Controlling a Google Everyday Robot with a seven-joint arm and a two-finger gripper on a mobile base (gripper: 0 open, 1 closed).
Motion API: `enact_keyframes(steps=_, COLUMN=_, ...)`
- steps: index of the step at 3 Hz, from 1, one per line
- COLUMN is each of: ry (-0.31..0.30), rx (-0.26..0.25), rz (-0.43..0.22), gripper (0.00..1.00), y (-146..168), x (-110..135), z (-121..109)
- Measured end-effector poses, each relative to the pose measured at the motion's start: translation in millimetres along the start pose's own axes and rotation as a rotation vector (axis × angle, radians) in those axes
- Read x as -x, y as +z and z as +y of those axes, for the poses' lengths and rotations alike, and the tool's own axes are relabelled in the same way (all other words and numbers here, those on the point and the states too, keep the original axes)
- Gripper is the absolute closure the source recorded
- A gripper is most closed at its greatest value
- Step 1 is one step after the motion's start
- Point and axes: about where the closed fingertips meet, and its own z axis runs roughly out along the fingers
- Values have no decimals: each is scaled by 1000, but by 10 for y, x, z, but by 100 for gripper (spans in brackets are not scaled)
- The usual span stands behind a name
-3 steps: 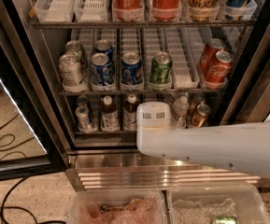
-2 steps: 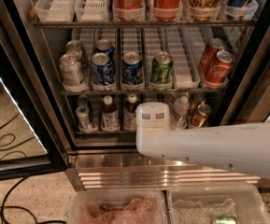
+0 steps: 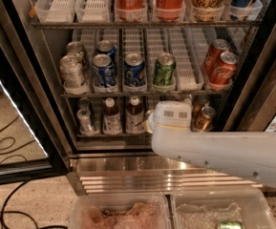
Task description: Pick 7up can from bottom shelf of fridge
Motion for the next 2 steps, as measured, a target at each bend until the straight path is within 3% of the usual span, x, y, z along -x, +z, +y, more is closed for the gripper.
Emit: enact_keyframes(steps=2, ry=79, rx=75, rz=9, gripper=100, y=-287, x=-246, z=-217)
